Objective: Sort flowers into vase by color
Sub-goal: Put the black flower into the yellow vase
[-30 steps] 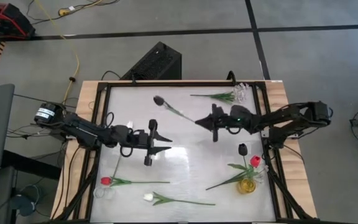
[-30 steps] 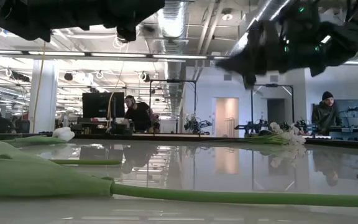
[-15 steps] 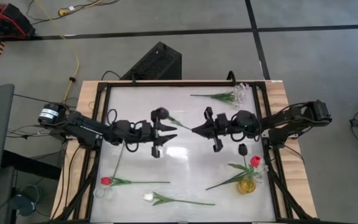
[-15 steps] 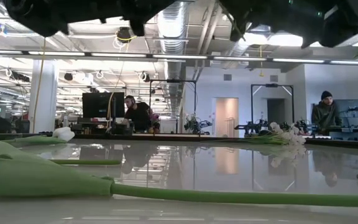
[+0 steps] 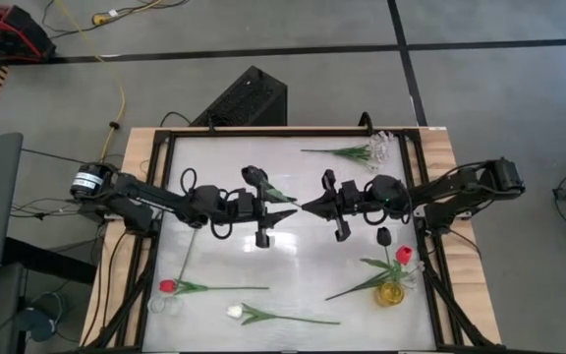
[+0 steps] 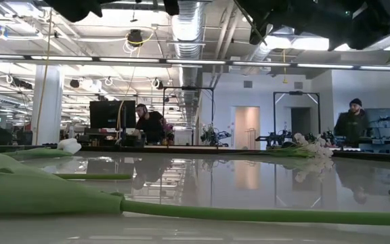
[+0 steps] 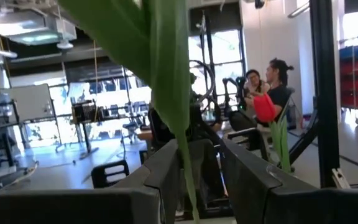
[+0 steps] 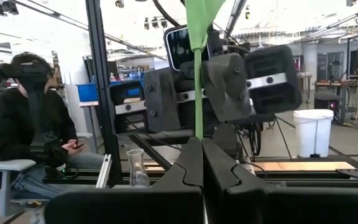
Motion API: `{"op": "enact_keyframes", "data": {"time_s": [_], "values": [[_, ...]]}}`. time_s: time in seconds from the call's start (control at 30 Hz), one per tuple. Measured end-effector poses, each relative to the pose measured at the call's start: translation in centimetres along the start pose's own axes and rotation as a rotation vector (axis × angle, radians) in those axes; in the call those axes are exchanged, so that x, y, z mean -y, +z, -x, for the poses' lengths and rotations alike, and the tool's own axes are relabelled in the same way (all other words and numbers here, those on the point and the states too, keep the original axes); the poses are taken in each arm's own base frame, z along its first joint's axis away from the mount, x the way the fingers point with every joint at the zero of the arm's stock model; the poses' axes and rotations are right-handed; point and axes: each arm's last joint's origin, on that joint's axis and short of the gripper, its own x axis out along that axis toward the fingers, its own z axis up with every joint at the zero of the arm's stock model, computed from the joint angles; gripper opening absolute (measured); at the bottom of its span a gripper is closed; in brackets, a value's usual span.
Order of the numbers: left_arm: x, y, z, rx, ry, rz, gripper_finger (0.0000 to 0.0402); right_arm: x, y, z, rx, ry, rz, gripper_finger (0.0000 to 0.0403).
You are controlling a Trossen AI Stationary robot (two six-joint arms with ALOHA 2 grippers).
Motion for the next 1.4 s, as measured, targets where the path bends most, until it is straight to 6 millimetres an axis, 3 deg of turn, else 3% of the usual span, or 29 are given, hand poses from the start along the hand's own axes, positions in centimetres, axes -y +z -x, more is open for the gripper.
{"op": "enact_keyframes", "data": {"time_s": [0.23,0.43,0.6,0.77,0.97,1.13,1.27,1.4], "values": [[0.1,0.2,-0.4,-0.020,-0.022,0.001,0.0088,0.0,0.0,0.0,0.000,0.000,0.019,0.0016],[0.1,0.1,-0.4,-0.028,-0.023,-0.001,0.0015,0.0,0.0,0.0,0.001,0.003,0.031,0.0024],[0.0,0.2,-0.4,-0.018,-0.004,-0.011,0.0002,0.0,0.1,0.0,0.004,0.002,0.041,0.0079],[0.1,0.6,-1.2,-0.082,-0.002,-0.007,0.0001,0.7,0.0,0.2,-0.034,-0.029,-0.004,0.0161],[0.4,0.5,-2.6,-0.378,0.022,-0.043,0.0000,2.7,-0.5,2.2,-0.328,-0.145,-0.021,0.0250],[1.6,1.0,-2.8,-0.521,-0.122,-0.026,0.0000,3.8,-2.4,4.6,-0.635,-0.261,-0.117,0.0264],[3.3,1.6,-3.1,-0.419,-0.341,0.044,0.0000,4.4,-4.3,5.8,-0.828,-0.366,-0.175,0.0264],[5.5,1.2,-4.2,-0.232,-0.432,0.095,0.0000,4.9,-6.0,6.1,-0.927,-0.443,-0.169,0.0264]]}}
